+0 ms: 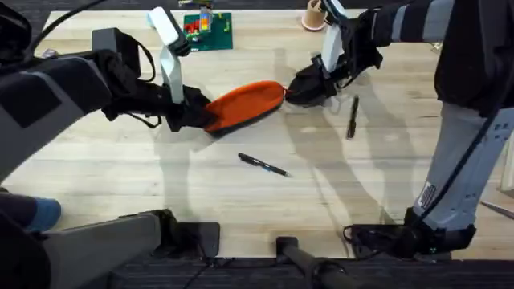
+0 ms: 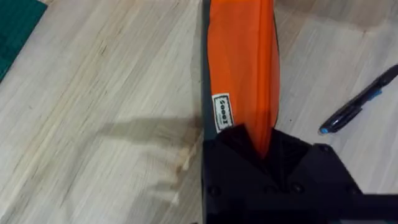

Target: Unzip the bag, pick up the pens from the table one at a time and place them inside, then zip the bag closed.

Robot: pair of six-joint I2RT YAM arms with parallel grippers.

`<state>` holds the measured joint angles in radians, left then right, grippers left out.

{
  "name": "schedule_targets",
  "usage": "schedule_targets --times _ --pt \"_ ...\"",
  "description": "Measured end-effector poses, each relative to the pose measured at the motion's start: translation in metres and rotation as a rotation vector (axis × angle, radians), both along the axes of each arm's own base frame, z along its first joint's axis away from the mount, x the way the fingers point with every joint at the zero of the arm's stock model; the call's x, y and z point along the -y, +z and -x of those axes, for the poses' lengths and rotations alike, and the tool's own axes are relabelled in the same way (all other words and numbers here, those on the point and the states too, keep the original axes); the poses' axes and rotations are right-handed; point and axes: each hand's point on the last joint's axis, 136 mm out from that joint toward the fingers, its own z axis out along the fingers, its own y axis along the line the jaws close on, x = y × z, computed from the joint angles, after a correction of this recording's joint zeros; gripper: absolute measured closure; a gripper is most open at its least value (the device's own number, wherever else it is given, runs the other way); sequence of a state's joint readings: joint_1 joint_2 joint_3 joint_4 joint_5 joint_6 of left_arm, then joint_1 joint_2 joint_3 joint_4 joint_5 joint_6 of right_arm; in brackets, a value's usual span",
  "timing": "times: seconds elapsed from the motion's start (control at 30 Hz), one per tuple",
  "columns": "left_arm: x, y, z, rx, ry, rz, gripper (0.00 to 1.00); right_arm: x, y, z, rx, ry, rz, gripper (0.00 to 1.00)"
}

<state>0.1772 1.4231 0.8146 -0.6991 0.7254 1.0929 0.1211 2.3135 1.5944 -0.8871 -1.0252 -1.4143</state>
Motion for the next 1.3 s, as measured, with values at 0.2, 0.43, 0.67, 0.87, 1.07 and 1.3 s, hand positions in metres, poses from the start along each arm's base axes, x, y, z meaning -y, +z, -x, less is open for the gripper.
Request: schedule_targets --times 0.2,0.43,0.67,0.87,1.07,1.3 --pt "0.000 0.000 0.000 0.000 0.000 0.000 0.959 0.000 0.000 0.000 0.000 0.000 0.000 0.969" --pt "0.000 0.000 0.000 0.000 0.000 0.000 0.959 -0.001 0.005 -0.005 0.018 0.000 -0.001 0.969" --pt "0.000 0.000 0.000 0.000 0.000 0.000 0.959 -0.003 0.021 -0.023 0.085 0.000 -0.015 0.970" --pt "0.000 0.000 0.000 0.000 0.000 -0.001 0.959 -0.006 0.036 -0.031 0.105 0.001 -0.035 0.970" --pt "0.000 0.000 0.000 0.000 0.000 -0.001 0.959 -0.009 0.043 -0.035 0.124 0.004 -0.043 0.970" --pt "0.000 0.000 0.000 0.001 0.000 -0.001 0.959 -0.014 0.048 -0.036 0.143 0.017 -0.051 0.970"
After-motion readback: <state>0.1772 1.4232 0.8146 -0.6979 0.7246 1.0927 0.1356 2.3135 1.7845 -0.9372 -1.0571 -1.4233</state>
